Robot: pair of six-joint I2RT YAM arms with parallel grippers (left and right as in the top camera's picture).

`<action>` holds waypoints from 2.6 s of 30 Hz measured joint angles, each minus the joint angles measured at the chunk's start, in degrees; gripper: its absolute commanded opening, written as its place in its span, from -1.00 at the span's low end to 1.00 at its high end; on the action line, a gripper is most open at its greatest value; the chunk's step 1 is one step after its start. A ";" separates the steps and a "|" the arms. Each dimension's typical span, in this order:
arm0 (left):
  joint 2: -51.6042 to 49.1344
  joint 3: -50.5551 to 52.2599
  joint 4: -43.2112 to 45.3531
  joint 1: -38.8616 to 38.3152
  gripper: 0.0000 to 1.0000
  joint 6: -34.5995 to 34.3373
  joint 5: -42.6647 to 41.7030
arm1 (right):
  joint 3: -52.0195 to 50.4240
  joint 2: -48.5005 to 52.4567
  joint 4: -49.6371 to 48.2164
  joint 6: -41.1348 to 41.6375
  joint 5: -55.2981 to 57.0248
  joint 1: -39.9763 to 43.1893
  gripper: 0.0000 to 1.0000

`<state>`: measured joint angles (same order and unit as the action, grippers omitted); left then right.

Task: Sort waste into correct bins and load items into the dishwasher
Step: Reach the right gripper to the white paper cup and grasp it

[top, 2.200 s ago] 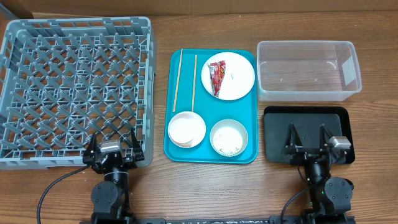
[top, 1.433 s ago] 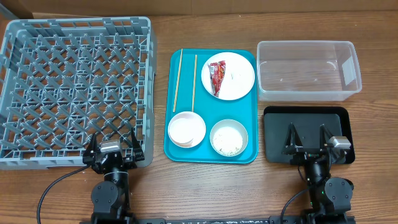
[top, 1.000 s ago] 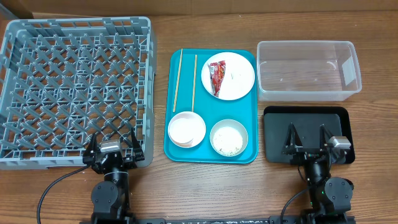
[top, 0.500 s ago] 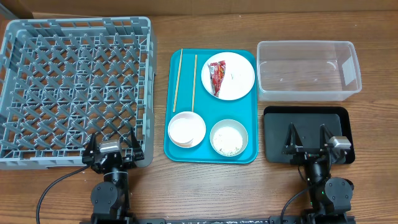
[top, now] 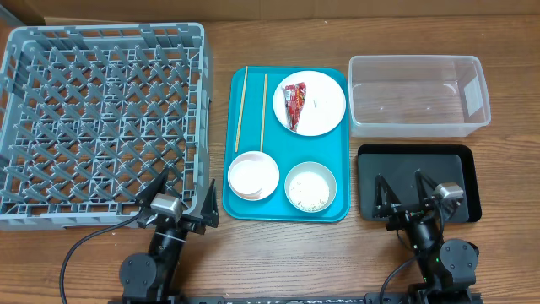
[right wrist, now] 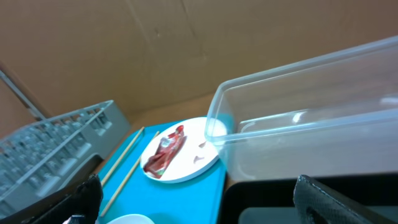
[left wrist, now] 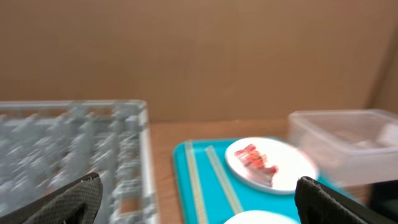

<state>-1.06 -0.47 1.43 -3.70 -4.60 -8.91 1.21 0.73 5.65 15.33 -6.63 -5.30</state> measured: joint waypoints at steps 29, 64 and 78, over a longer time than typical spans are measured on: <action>-66.77 -80.70 -73.02 0.00 1.00 -7.04 -18.32 | 75.71 58.12 53.22 5.66 -18.05 -0.04 1.00; -60.15 -84.43 -77.07 -0.04 0.51 -12.00 6.12 | 75.56 89.77 45.59 11.63 -3.34 -36.35 0.21; -55.12 -84.46 -76.63 -0.81 0.95 -13.31 8.92 | 75.56 89.88 43.85 11.63 -0.44 -37.92 0.03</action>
<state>-56.18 -84.93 -75.20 -4.51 -17.91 0.01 76.77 90.61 49.50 26.96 -7.07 -43.22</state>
